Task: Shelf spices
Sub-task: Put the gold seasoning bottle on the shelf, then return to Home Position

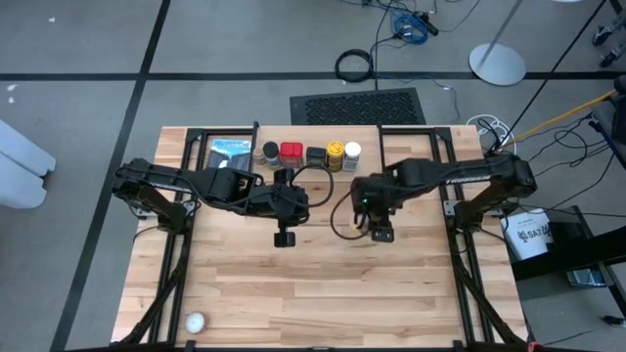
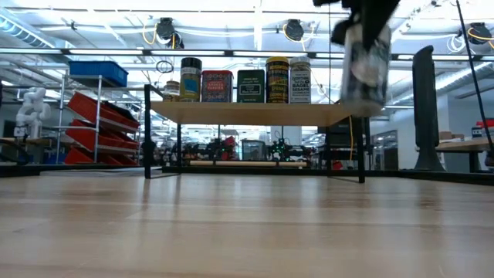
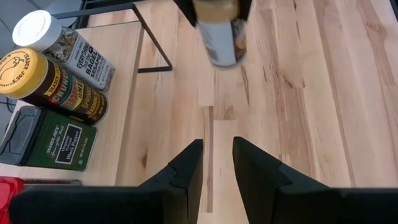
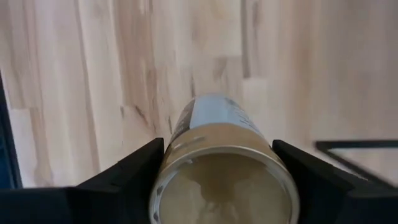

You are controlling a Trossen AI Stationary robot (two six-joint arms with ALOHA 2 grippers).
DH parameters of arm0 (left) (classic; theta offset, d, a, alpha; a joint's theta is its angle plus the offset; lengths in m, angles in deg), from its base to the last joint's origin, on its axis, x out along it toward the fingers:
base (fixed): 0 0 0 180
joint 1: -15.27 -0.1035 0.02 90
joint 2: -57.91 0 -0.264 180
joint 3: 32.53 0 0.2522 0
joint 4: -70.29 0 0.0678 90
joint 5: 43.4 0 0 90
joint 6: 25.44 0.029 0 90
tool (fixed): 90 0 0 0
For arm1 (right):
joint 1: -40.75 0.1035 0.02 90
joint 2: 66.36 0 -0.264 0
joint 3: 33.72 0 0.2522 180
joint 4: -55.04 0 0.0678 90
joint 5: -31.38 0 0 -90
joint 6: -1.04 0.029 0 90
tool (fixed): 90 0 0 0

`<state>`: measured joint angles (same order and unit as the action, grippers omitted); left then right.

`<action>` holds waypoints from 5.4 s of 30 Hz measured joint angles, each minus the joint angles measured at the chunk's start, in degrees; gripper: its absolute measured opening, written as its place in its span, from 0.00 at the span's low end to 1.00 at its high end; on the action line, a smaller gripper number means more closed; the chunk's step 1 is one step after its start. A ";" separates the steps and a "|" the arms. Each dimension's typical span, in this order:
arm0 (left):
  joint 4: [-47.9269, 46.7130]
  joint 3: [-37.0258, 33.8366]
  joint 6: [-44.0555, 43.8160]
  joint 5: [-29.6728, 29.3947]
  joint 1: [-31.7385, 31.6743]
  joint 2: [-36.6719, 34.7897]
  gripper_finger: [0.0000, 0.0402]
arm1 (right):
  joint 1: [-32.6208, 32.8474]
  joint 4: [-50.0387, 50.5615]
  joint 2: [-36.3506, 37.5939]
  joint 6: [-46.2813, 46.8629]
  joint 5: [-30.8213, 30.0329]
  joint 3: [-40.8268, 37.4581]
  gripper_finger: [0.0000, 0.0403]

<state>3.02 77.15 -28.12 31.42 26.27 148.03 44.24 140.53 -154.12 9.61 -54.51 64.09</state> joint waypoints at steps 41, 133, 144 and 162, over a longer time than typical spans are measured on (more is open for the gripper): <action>2.01 -0.01 4.71 -3.56 -1.27 0.00 0.24 | -29.18 18.25 -9.83 -29.45 -3.95 29.88 0.66; 3.66 3.08 1.49 -4.81 -1.62 -4.83 0.24 | -20.26 10.01 6.60 -17.91 -0.67 26.25 0.74; 1.82 3.08 -1.89 -4.77 -1.39 -10.13 0.19 | 0.40 12.38 11.66 -2.60 -8.53 26.25 0.36; 0.09 -4.94 -7.39 -10.56 8.14 -21.76 0.01 | 30.52 5.86 18.86 18.60 -26.90 9.31 0.00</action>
<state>3.12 72.21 -35.51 20.86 34.42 126.28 74.76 146.39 -135.25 28.21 -81.40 73.40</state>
